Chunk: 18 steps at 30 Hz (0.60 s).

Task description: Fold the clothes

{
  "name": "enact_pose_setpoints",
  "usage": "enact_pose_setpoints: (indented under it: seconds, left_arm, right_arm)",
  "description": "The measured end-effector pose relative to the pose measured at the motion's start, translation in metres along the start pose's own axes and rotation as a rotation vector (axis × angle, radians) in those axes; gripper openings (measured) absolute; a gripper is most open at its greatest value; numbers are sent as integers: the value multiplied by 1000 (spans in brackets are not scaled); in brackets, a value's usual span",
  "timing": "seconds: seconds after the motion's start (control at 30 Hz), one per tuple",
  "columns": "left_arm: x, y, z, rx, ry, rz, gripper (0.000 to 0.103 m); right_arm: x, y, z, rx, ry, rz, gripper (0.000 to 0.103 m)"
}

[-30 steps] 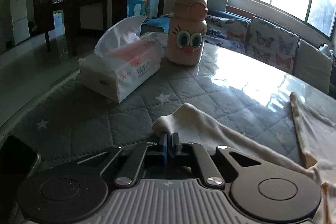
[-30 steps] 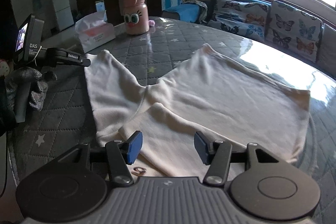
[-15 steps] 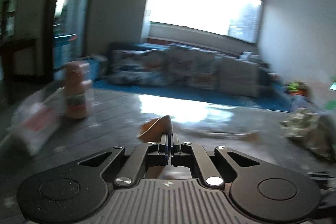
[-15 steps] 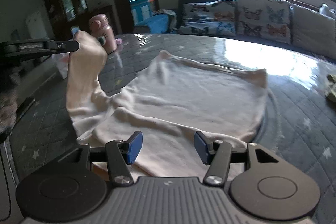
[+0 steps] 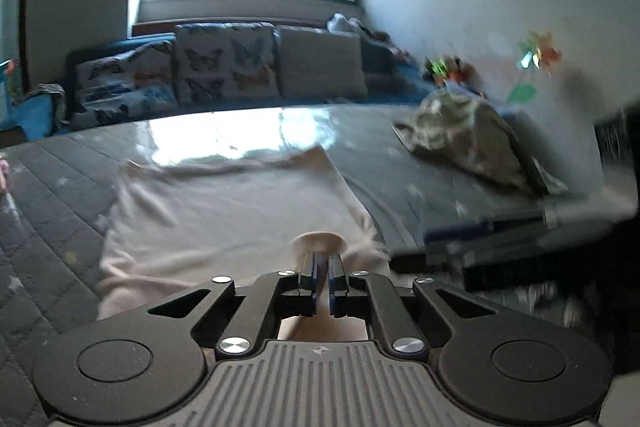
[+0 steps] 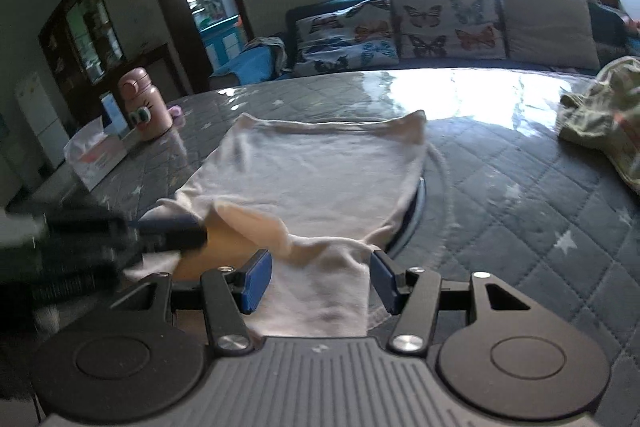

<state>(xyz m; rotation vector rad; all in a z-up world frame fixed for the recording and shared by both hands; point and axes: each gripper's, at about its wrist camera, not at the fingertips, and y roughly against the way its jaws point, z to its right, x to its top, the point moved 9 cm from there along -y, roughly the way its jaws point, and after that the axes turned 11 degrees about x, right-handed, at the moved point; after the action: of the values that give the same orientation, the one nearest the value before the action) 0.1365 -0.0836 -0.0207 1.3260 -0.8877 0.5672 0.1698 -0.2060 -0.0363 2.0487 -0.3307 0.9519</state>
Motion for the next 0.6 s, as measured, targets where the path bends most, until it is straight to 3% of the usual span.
enact_pose_setpoints:
  seconds: [0.07, 0.13, 0.43, 0.6]
  left_arm:
    - [-7, 4, 1, -6, -23, -4, 31]
    - [-11, 10, -2, 5, -34, 5, 40]
    - [-24, 26, -75, 162, 26, 14, 46]
    - [-45, 30, -116, 250, 63, -22, 46]
  right_arm:
    - [1, 0, 2, 6, -14, 6, 55]
    - [1, -2, 0, 20, -23, 5, 54]
    - [-8, -40, -24, 67, 5, -76, 48]
    - [-18, -55, -24, 52, 0, -113, 33]
